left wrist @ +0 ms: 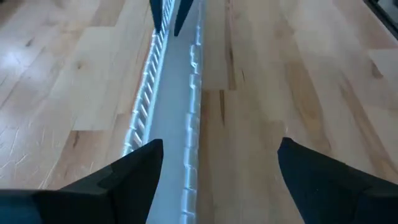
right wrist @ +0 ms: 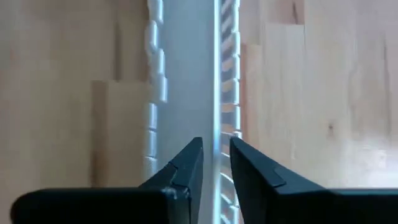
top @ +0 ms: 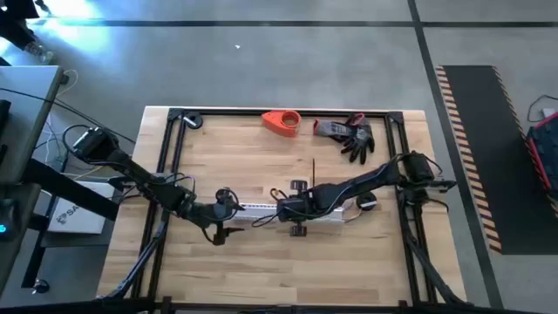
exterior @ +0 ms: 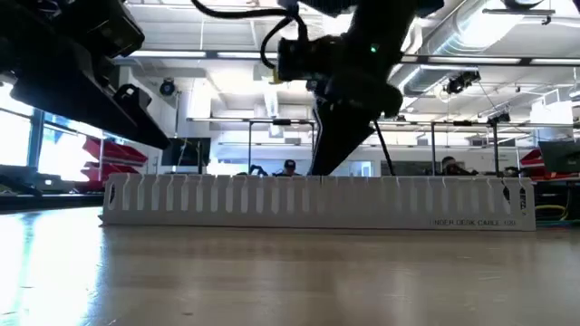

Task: Ziptie cables
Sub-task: Close the white cable duct

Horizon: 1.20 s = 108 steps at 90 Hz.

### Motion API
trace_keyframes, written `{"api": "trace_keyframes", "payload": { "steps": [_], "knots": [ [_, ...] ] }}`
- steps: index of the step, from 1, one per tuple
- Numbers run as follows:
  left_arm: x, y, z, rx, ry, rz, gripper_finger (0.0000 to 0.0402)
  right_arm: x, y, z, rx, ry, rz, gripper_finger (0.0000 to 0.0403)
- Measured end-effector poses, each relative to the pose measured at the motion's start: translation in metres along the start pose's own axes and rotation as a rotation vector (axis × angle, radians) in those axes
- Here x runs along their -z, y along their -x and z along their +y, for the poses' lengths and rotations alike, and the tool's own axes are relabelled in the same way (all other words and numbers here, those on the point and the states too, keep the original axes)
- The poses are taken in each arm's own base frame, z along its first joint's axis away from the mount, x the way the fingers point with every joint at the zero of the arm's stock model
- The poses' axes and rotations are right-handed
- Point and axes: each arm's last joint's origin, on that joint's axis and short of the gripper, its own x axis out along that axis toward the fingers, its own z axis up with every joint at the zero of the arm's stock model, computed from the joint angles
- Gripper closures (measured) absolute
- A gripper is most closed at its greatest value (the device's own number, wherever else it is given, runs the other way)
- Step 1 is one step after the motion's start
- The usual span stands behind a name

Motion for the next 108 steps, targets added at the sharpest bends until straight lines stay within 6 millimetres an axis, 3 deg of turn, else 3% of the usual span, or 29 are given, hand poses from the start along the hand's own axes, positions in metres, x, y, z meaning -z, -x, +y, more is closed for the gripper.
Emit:
{"api": "trace_keyframes", "payload": {
  "steps": [12, 27, 39, 80, 108],
  "knots": [
    [0.000, 0.000, 0.000, -0.001, 0.000, 0.001, 0.0106, 0.003, -0.013, 0.004, 0.050, 0.008, 0.028, 0.0338],
    [0.000, 0.000, 0.000, 0.000, -0.001, 0.000, 0.0106, 0.003, -0.013, 0.006, 0.083, 0.010, 0.023, 0.0393],
    [0.000, 0.000, 0.000, -0.010, -0.007, -0.004, 0.0106, 0.003, -0.013, 0.008, 0.121, 0.007, 0.015, 0.0401],
    [-0.008, 0.001, 0.005, -0.198, 0.027, -0.126, 0.0106, -0.015, 0.038, 0.034, 0.392, 0.103, -0.132, 0.0403],
    [-0.010, -0.002, 0.014, -0.266, 0.001, -0.124, 0.0106, -0.014, 0.043, 0.045, 0.417, 0.158, -0.146, 0.0403]
  ]
}}
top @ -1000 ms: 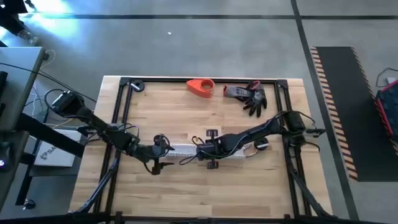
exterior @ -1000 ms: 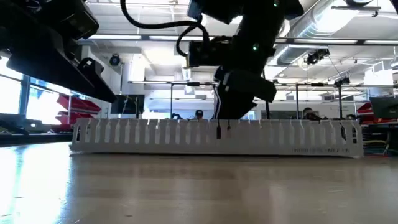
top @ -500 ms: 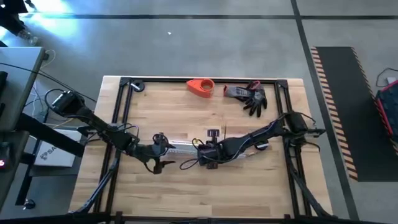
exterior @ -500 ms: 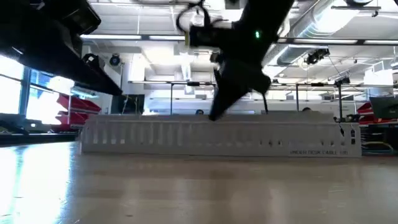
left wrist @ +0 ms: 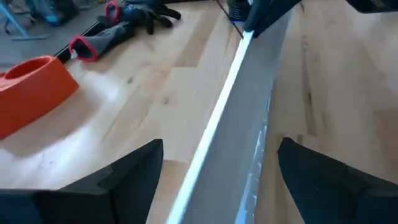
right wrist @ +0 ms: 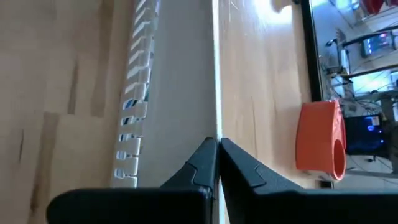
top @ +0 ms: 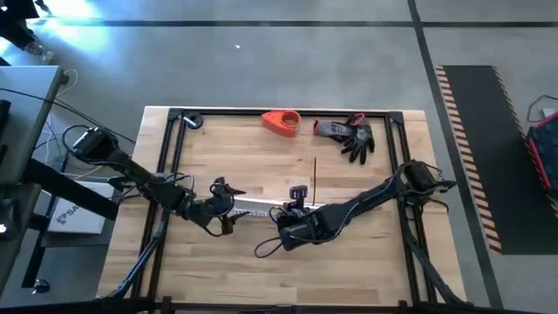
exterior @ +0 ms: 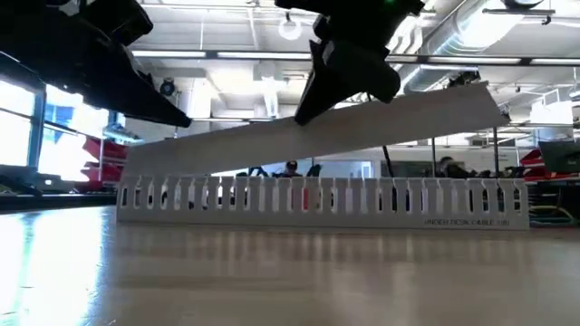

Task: Ziptie cables
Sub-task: Close the white cable duct

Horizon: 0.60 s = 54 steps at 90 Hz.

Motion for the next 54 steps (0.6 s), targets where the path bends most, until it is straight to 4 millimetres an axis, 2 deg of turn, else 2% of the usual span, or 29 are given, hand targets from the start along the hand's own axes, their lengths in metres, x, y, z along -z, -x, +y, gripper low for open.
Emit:
{"api": "trace_keyframes", "payload": {
  "steps": [12, 31, 42, 54],
  "knots": [
    [0.001, -0.006, 0.005, 0.103, 0.012, 0.063, 0.0106, -0.001, 0.000, 0.000, 0.004, -0.001, -0.005, 0.0403],
    [0.004, -0.010, 0.010, 0.172, -0.010, 0.122, 0.0119, -0.001, 0.006, 0.005, 0.056, 0.016, -0.022, 0.0403],
    [0.005, -0.011, 0.011, 0.206, -0.016, 0.140, 0.0150, -0.001, 0.011, 0.010, 0.072, 0.030, -0.035, 0.0403],
    [0.008, -0.012, 0.013, 0.203, -0.025, 0.173, 0.0203, 0.000, 0.016, 0.014, 0.099, 0.037, -0.048, 0.0403]
  ]
}}
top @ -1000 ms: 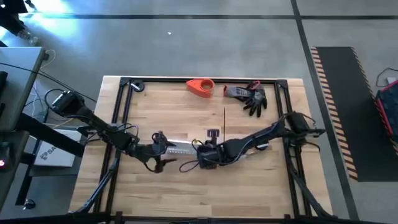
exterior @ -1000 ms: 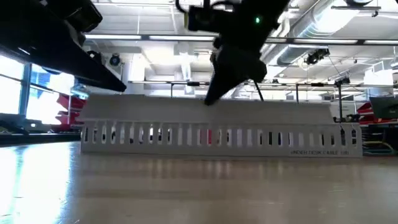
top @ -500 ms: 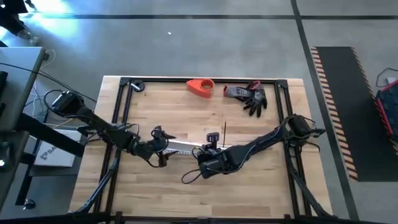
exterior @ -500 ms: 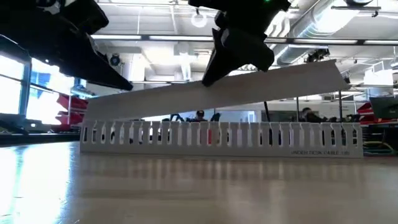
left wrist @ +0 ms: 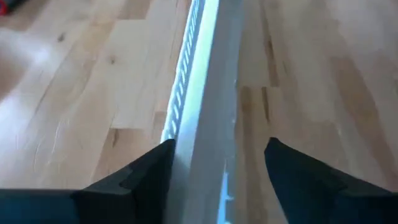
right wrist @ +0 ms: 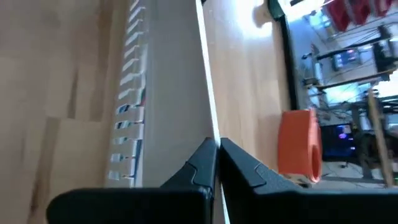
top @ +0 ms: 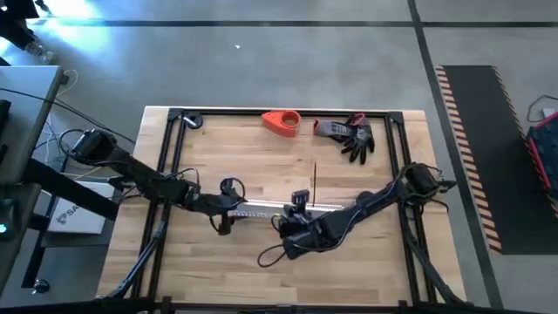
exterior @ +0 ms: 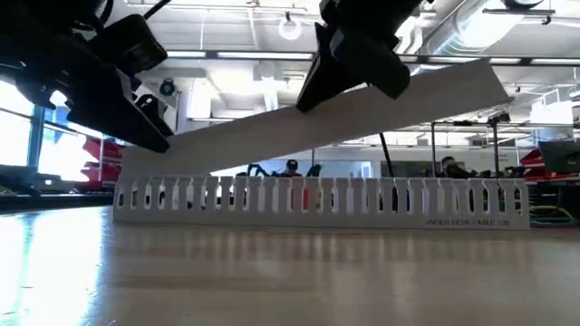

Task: Ziptie cables
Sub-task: Close the white cable duct

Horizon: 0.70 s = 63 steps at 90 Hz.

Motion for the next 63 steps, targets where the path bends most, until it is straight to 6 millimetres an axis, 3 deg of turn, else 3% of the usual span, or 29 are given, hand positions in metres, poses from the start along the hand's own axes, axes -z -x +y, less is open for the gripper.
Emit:
{"api": "trace_keyframes", "payload": {
  "steps": [30, 46, 63],
  "knots": [
    [0.000, 0.000, 0.000, 0.000, -0.011, -0.002, 0.0388, 0.000, 0.006, 0.005, 0.008, -0.013, -0.014, 0.0403],
    [-0.007, 0.003, -0.003, -0.089, -0.074, 0.013, 0.0399, -0.001, 0.008, 0.003, -0.071, -0.053, -0.012, 0.0403],
    [-0.025, 0.009, -0.005, -0.219, -0.203, 0.058, 0.0401, -0.008, 0.028, -0.017, -0.175, -0.165, -0.076, 0.0383]
  ]
}}
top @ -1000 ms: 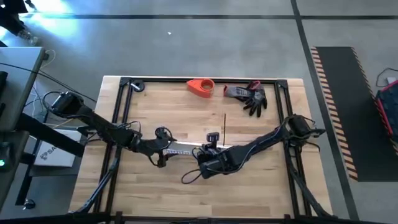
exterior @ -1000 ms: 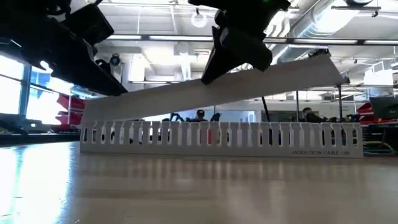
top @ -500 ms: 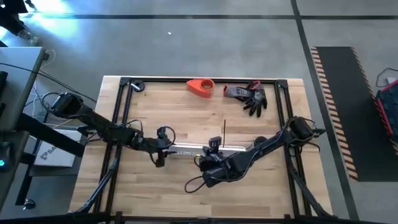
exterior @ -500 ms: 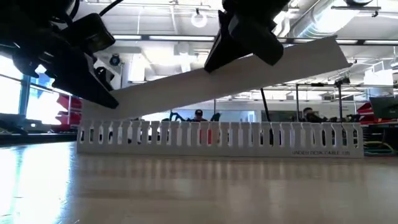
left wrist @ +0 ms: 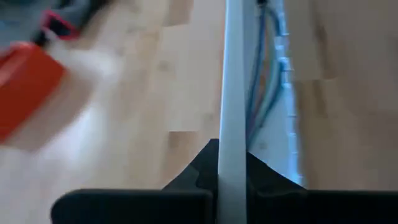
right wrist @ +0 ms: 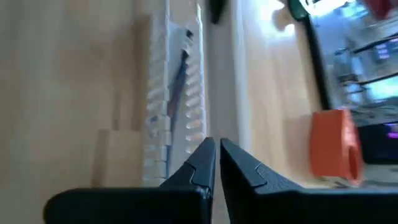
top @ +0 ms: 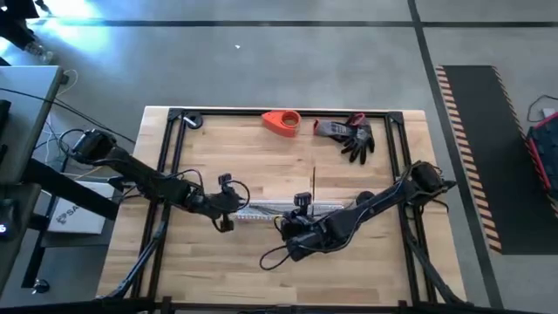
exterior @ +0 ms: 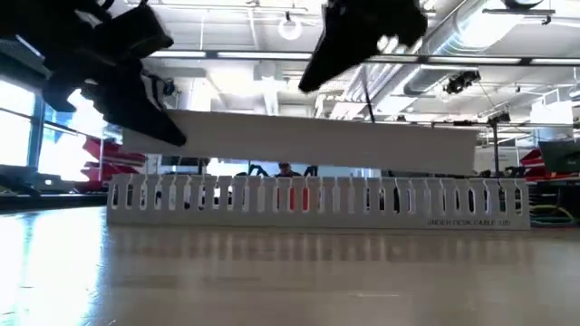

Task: Ziptie cables
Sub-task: Close the white cable duct

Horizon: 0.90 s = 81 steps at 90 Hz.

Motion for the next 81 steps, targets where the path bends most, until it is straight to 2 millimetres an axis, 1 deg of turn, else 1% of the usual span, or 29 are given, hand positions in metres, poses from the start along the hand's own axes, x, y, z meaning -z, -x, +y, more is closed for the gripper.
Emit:
{"api": "trace_keyframes", "payload": {
  "steps": [9, 18, 28, 40, 48, 54, 61, 74, 81],
  "knots": [
    [-0.008, 0.005, -0.004, -0.017, -0.121, -0.027, 0.0401, -0.003, 0.013, -0.006, -0.064, -0.065, -0.042, 0.0352],
    [-0.016, 0.013, -0.011, -0.040, -0.242, -0.066, 0.0401, 0.006, 0.015, -0.010, -0.137, -0.129, -0.022, 0.0307],
    [-0.022, 0.023, -0.021, -0.045, -0.365, -0.110, 0.0401, 0.018, 0.007, -0.015, -0.210, -0.200, -0.019, 0.0250],
    [-0.020, 0.031, -0.032, -0.046, -0.520, -0.132, 0.0401, 0.023, -0.006, -0.021, -0.301, -0.280, -0.125, 0.0184],
    [-0.016, 0.032, -0.040, -0.056, -0.604, -0.127, 0.0401, 0.023, -0.013, -0.029, -0.364, -0.356, -0.215, 0.0152],
    [-0.015, 0.032, -0.045, -0.083, -0.651, -0.127, 0.0401, 0.025, -0.020, -0.035, -0.398, -0.408, -0.246, 0.0136],
    [-0.014, 0.031, -0.051, -0.127, -0.689, -0.130, 0.0401, 0.034, -0.031, -0.038, -0.462, -0.446, -0.226, 0.0126],
    [-0.014, 0.029, -0.059, -0.201, -0.746, -0.139, 0.0401, 0.052, -0.045, -0.037, -0.611, -0.527, -0.186, 0.0124],
    [-0.014, 0.028, -0.062, -0.209, -0.775, -0.144, 0.0401, 0.060, -0.050, -0.035, -0.683, -0.566, -0.188, 0.0124]
  ]
}}
